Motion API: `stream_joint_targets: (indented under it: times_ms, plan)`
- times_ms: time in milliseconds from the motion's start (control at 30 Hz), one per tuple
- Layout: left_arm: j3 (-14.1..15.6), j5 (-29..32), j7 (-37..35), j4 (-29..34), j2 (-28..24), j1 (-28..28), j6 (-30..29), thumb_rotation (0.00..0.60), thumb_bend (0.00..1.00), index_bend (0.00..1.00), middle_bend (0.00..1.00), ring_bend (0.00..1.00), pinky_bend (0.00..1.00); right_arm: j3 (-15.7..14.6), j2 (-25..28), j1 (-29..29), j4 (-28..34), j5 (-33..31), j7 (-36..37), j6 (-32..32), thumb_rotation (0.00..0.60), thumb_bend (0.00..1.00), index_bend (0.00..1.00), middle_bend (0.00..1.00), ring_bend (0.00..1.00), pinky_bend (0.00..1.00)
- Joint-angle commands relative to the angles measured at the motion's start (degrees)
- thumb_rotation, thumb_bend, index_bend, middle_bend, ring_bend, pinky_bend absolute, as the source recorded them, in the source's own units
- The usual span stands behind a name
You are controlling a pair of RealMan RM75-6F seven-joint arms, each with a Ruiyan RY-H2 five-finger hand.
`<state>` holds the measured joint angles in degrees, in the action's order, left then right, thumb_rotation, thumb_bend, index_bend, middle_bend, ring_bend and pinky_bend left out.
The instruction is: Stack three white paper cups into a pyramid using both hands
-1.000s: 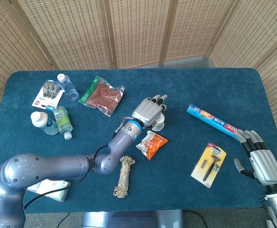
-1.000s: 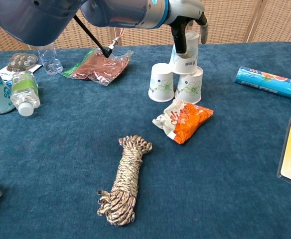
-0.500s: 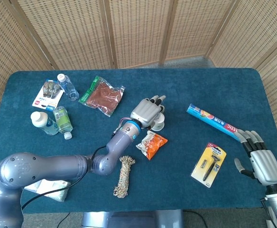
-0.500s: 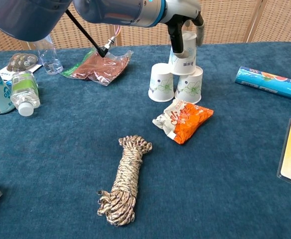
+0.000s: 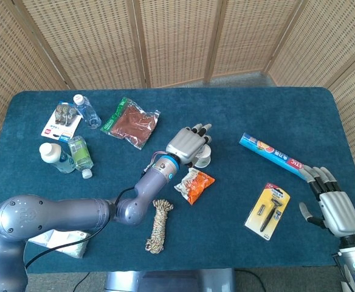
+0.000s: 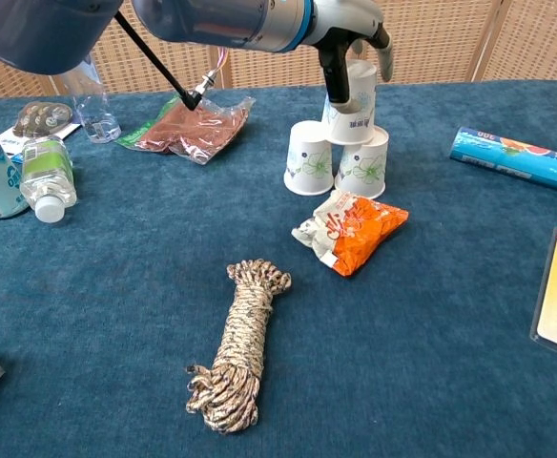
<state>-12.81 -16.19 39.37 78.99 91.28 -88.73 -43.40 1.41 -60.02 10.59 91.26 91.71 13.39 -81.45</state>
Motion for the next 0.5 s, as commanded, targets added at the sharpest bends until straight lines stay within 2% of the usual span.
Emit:
stream_joint_targets:
  times_ms: [33,233,500]
  plan:
    - [0.1,0.0,-0.1,0.4,-0.4,-0.1,0.2,0.6,0.46,0.11,0.0,0.0,0.22,0.0,0.1,0.0,0.1,0.0,0.1,0.0,0.6,0.49,0.0,0.0,0.0,0.0]
    - [0.8,1.6,0.2,1.9,-1.8,-0.6,0.9,0.6,0.46,0.0,0.0,0.0,0.13,0.0,0.2,-0.1,0.0,0.1,0.3,-0.3,0.6,0.49,0.0,0.0,0.0,0.0]
    - [0.9,3.4,-0.6,5.7,-5.4,-0.8,0.4,0.6,0.46,0.0,0.0,0.0,0.02,0.2,0.2,-0.1,-0.1,-0.1,0.6,-0.2,0.6,0.49,0.0,0.0,0.0,0.0]
